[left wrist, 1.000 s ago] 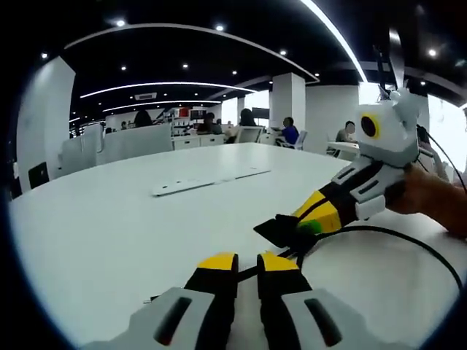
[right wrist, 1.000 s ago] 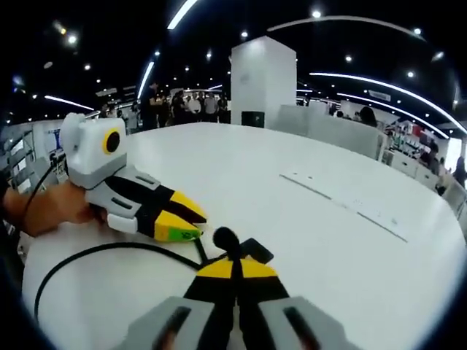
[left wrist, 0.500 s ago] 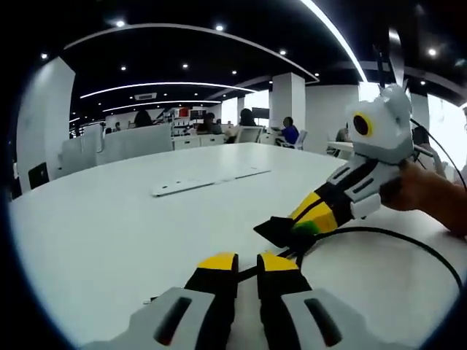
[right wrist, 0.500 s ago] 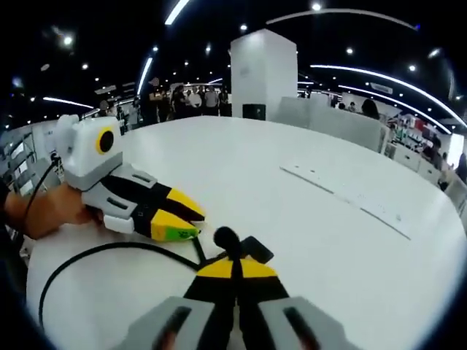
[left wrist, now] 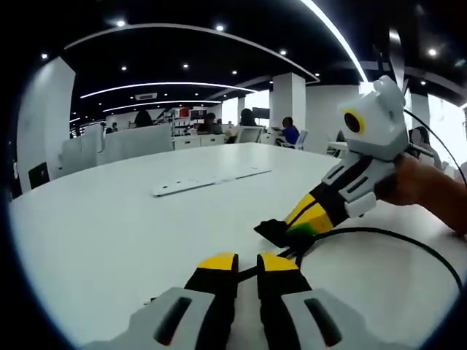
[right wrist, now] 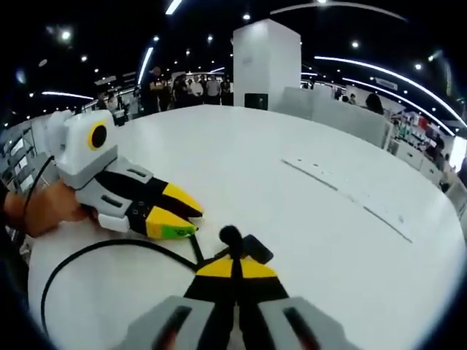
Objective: Find the charging cable on the desk, coil it up and secure with Velcro.
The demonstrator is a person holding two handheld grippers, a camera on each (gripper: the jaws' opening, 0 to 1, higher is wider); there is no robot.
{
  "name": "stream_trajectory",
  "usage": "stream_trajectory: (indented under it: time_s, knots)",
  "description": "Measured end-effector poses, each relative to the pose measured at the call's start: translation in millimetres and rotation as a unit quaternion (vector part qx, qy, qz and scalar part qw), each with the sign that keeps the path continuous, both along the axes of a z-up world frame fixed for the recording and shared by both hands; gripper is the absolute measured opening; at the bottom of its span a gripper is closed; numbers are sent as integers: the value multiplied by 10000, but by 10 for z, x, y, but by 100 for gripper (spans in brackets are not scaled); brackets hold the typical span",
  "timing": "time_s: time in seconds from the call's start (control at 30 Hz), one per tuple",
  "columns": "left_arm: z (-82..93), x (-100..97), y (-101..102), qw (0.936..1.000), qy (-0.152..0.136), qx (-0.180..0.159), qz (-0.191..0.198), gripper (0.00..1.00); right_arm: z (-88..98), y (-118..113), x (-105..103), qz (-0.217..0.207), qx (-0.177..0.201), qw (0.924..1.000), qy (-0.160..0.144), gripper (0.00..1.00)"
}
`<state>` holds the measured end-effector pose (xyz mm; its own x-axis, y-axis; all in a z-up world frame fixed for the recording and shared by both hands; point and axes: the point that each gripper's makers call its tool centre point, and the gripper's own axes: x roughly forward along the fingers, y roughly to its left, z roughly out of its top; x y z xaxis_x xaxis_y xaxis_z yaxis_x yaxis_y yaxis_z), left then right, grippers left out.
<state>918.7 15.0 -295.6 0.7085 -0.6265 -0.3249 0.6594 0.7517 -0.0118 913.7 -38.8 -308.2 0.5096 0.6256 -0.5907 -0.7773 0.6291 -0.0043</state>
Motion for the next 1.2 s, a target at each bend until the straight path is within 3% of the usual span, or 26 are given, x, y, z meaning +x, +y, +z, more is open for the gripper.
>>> stream_trajectory:
  time_s: [0.57, 1.2]
  knots:
    - [-8, 37, -2, 10000, 5, 2, -6, 11, -12, -7, 50, 17, -145, 9998, -161, 1]
    - [4, -85, -27, 10000, 2, -5, -11, 11, -19, -5, 183, -116, -196, 9993, -296, 1]
